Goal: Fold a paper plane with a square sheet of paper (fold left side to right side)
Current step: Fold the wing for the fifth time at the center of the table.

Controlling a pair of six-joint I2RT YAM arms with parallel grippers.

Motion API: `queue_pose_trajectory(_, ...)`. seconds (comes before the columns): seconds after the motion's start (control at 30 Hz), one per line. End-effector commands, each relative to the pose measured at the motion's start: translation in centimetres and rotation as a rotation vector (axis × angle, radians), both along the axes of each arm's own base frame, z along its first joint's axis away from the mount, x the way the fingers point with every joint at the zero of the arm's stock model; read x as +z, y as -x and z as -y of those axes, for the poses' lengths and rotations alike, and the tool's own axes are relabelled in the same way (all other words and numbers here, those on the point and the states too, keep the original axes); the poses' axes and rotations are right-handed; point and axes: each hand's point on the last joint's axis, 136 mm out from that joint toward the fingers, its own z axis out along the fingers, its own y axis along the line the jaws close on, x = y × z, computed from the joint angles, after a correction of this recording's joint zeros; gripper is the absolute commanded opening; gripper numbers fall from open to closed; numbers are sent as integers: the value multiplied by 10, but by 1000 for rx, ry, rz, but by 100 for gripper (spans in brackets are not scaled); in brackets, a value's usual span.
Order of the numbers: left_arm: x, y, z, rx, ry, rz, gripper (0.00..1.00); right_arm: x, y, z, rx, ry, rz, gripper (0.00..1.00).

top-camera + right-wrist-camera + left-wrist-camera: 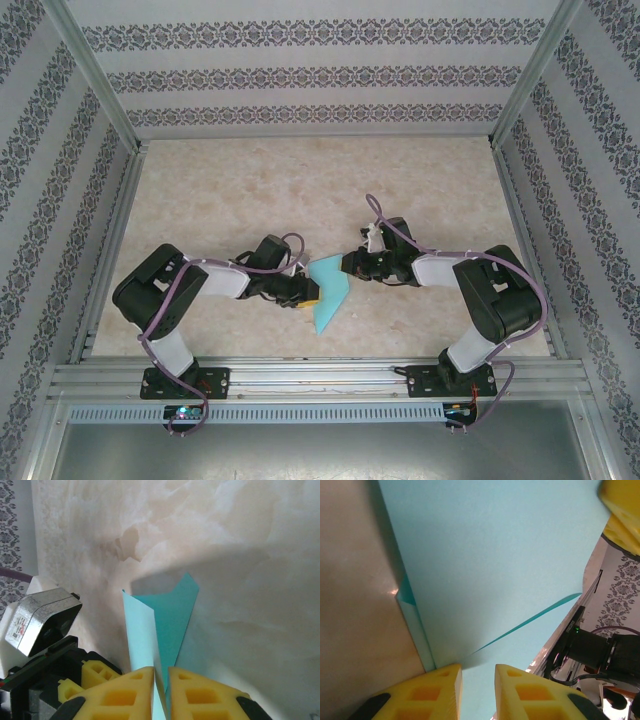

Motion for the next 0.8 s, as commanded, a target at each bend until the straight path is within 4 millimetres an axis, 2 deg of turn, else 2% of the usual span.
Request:
queue_pose_trajectory(0.0,-16,-3,0,-26,-47,19,24,5,-1,0,15,-28,-17,20)
queue_pose_trajectory(0.33,-20,-7,-6,-61,-88,24,23,-3,-14,-6,46,-34,-27,22)
queue_pose_trajectory(0.4,-20,-8,-8,-66,-94,25,23,-3,-15,-7,48,-33,-24,17)
queue_pose_trajectory(0.5,-17,-12,-11,-70,-103,41,26,-2,-15,-6,41,-32,-25,2)
queue_pose_trajectory(0.63,3,-19,-15,-85,-125,121,35,-2,-13,-1,7,-16,-34,0)
queue_pose_trajectory(0.77,33,-25,-26,-100,-182,247,43,-1,-9,2,-46,18,-52,0)
